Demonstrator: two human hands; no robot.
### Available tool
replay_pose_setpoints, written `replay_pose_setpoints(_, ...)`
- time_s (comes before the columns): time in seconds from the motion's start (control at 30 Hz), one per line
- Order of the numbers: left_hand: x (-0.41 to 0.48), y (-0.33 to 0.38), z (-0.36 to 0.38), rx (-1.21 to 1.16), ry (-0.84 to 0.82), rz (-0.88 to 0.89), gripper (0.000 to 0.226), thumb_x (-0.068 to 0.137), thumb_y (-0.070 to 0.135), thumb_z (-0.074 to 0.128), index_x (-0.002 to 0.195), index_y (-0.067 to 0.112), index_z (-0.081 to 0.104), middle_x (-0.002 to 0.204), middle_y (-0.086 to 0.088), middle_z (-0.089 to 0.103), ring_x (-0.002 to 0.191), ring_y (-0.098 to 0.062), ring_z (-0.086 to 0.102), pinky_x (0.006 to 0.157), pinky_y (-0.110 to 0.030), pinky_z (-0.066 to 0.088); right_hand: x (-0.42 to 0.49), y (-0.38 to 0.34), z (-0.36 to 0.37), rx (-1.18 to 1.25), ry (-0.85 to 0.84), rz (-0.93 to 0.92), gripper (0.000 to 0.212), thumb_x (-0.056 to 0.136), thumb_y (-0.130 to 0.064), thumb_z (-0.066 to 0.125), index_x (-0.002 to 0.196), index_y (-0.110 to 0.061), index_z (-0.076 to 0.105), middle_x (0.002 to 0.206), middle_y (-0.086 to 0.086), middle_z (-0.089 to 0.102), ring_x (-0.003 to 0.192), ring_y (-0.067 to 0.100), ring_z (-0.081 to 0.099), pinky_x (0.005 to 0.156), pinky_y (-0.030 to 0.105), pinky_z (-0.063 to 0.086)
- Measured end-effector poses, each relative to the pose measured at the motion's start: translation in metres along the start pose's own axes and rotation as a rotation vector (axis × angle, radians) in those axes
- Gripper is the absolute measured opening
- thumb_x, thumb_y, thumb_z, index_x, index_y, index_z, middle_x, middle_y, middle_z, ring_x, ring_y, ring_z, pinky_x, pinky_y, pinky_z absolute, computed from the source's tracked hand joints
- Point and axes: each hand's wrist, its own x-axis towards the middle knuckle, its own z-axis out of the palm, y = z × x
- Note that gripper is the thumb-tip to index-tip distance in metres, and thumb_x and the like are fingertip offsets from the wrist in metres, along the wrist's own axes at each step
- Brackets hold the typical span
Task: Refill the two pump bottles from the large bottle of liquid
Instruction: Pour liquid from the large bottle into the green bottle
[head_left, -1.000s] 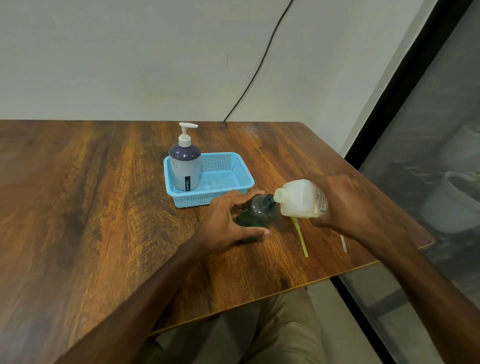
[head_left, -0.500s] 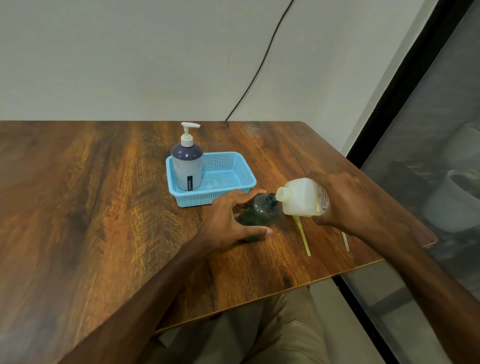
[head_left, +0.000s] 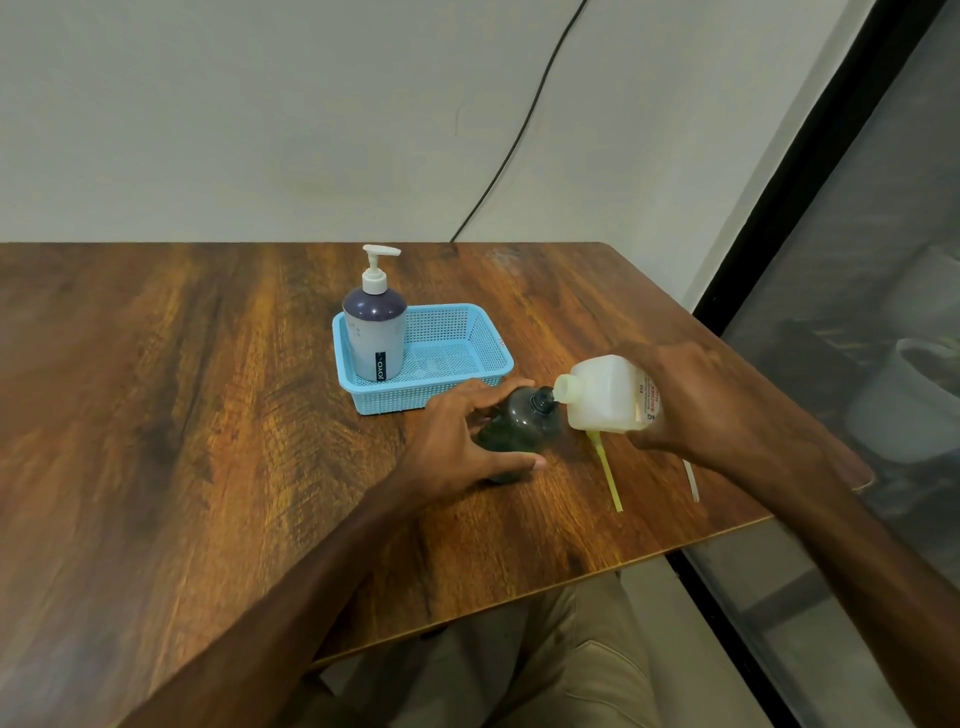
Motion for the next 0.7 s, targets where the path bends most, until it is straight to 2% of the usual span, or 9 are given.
replay_pose_setpoints(0.17, 0.0003, -0.0004, -0.0003, 0.016, -0.001, 0.001, 0.091, 0.064, 0.062, 0.091, 0.145, 0.039, 0.057, 0.130, 0.011, 0.065, 0.121, -0.007, 0.060, 0.099, -0.035, 0.060, 0.0002, 0.0009, -0.0005, -0.004, -0.011, -0.001, 0.054, 0.080, -0.024, 0.080, 0.128, -0.008, 0.060, 0.109, 0.007, 0.067, 0.100, 0.024, 0.063, 0.078, 0.023, 0.040)
replay_pose_setpoints(0.27, 0.0003, -0.0002, -0.0004, 0.034, 0.002, 0.008, 0.088, 0.065, 0.062, 0.091, 0.143, 0.044, 0.056, 0.128, 0.013, 0.065, 0.118, -0.002, 0.059, 0.097, -0.032, 0.060, 0.0008, 0.0020, -0.0001, -0.011, -0.033, 0.014, 0.054, 0.082, -0.023, 0.079, 0.129, -0.007, 0.059, 0.111, 0.008, 0.067, 0.102, 0.024, 0.063, 0.084, 0.028, 0.045)
replay_pose_setpoints(0.37, 0.0004, 0.0000, -0.0005, 0.038, 0.008, 0.011, 0.088, 0.065, 0.063, 0.091, 0.143, 0.044, 0.056, 0.127, 0.014, 0.065, 0.118, -0.001, 0.059, 0.096, -0.028, 0.059, 0.0021, 0.0048, 0.0033, 0.093, -0.130, 0.090, 0.065, 0.086, -0.019, 0.076, 0.143, -0.004, 0.047, 0.133, 0.012, 0.059, 0.120, 0.026, 0.056, 0.096, 0.026, 0.039)
replay_pose_setpoints(0.43, 0.0003, 0.0003, -0.0002, 0.032, 0.004, 0.011, 0.089, 0.064, 0.065, 0.089, 0.144, 0.042, 0.057, 0.128, 0.014, 0.065, 0.119, -0.002, 0.059, 0.096, -0.026, 0.058, 0.0016, 0.0055, 0.0034, 0.118, -0.156, 0.107, 0.068, 0.087, -0.017, 0.075, 0.146, -0.004, 0.044, 0.136, 0.012, 0.056, 0.123, 0.025, 0.054, 0.096, 0.024, 0.036)
replay_pose_setpoints(0.5, 0.0002, 0.0000, -0.0002, 0.031, 0.003, 0.015, 0.090, 0.064, 0.065, 0.089, 0.145, 0.041, 0.057, 0.129, 0.014, 0.065, 0.119, -0.002, 0.059, 0.097, -0.025, 0.058, 0.0003, 0.0029, 0.0014, 0.093, -0.130, 0.099, 0.066, 0.086, -0.019, 0.076, 0.144, -0.006, 0.047, 0.131, 0.011, 0.059, 0.119, 0.025, 0.056, 0.095, 0.026, 0.039)
replay_pose_setpoints(0.6, 0.0000, -0.0011, -0.0004, 0.023, 0.001, 0.012, 0.091, 0.064, 0.063, 0.090, 0.146, 0.038, 0.058, 0.130, 0.012, 0.065, 0.121, -0.006, 0.060, 0.098, -0.031, 0.059, -0.0009, -0.0009, -0.0023, 0.000, -0.040, 0.051, 0.054, 0.081, -0.024, 0.079, 0.129, -0.011, 0.060, 0.109, 0.006, 0.068, 0.100, 0.024, 0.064, 0.088, 0.035, 0.050)
replay_pose_setpoints(0.7, 0.0001, -0.0010, -0.0005, 0.036, 0.002, 0.008, 0.090, 0.064, 0.063, 0.091, 0.145, 0.037, 0.059, 0.130, 0.011, 0.066, 0.120, -0.007, 0.060, 0.099, -0.034, 0.059, -0.0003, -0.0006, -0.0011, -0.007, -0.047, 0.060, 0.050, 0.079, -0.026, 0.080, 0.125, -0.012, 0.062, 0.106, 0.005, 0.068, 0.098, 0.024, 0.064, 0.088, 0.038, 0.052)
